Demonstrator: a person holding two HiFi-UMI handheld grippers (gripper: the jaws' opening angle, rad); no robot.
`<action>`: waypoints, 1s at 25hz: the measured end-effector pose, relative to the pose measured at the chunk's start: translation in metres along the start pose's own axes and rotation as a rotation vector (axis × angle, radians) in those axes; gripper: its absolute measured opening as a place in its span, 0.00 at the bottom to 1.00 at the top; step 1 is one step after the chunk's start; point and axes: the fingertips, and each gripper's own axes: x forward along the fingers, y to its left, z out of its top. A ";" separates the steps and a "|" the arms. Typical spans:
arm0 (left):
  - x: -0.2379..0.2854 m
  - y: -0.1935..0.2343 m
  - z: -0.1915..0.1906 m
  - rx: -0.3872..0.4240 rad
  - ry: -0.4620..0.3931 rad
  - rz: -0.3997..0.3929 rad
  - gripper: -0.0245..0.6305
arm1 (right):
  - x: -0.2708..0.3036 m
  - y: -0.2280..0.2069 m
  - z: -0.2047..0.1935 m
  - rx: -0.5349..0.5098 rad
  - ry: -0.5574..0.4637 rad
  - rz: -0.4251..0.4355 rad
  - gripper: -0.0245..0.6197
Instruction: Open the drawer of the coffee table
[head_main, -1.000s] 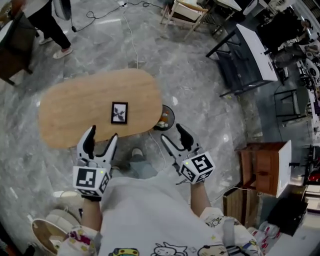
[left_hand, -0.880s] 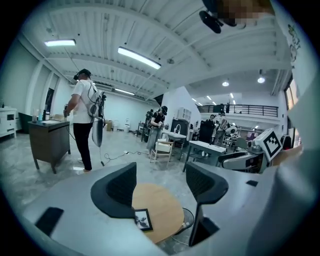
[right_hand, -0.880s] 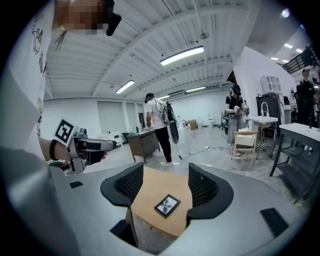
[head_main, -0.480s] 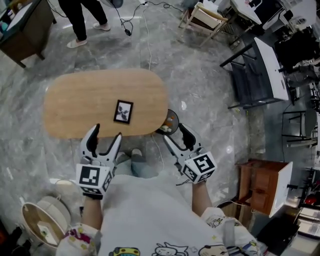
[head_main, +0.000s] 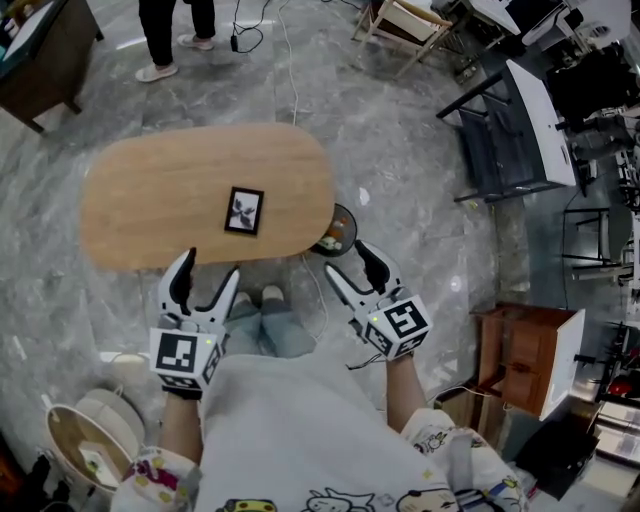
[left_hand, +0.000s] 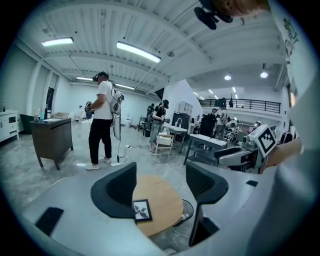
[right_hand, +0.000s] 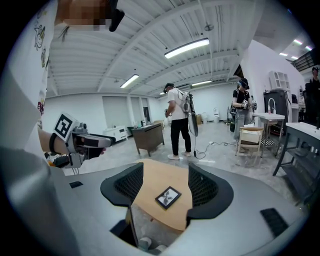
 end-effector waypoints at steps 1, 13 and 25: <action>0.000 0.000 -0.002 0.000 0.004 -0.002 0.47 | 0.001 0.001 -0.002 -0.003 0.006 0.004 0.42; 0.022 -0.008 -0.045 -0.013 0.078 -0.054 0.47 | 0.024 0.003 -0.048 -0.003 0.085 0.035 0.42; 0.056 -0.018 -0.118 -0.038 0.156 -0.140 0.47 | 0.055 -0.009 -0.128 0.009 0.116 0.035 0.42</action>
